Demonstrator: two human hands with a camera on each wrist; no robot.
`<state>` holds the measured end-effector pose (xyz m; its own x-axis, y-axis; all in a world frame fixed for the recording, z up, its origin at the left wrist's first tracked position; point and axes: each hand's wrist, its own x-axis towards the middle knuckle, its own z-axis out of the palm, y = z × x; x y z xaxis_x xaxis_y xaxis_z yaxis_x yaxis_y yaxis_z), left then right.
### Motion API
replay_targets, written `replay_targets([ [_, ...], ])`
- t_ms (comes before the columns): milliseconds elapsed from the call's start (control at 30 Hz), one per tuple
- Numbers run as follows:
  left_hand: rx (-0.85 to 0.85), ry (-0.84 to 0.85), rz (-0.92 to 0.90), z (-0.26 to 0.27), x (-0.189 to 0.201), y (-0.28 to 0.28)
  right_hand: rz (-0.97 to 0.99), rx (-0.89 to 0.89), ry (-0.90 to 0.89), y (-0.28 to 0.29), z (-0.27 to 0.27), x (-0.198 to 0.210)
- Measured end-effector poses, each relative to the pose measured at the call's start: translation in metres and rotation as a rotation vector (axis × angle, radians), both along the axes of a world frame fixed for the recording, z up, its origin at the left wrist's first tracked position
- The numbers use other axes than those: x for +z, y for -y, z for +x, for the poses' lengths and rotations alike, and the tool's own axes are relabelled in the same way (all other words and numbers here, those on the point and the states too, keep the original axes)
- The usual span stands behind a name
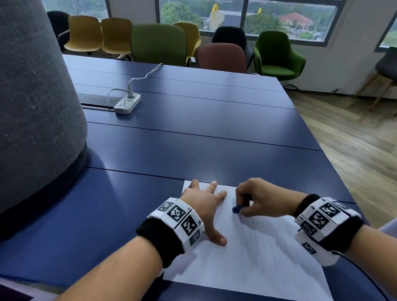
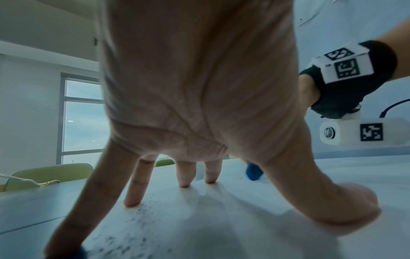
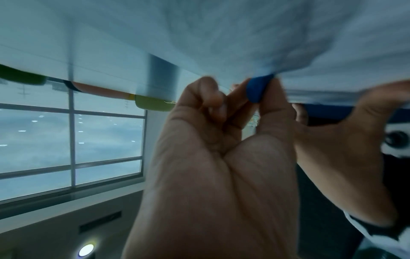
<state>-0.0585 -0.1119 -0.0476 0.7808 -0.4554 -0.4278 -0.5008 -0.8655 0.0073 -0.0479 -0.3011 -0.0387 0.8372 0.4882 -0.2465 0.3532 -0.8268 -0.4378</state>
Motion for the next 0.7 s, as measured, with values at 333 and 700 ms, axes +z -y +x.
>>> replay_targets([
  [333, 0.004, -0.004, -0.001, 0.000, -0.001, -0.001, -0.054, 0.081, -0.161, -0.010, -0.004, 0.008],
  [700, -0.002, 0.011, -0.007, 0.001, -0.002, -0.002, -0.009, 0.020, -0.075, -0.012, -0.005, 0.008],
])
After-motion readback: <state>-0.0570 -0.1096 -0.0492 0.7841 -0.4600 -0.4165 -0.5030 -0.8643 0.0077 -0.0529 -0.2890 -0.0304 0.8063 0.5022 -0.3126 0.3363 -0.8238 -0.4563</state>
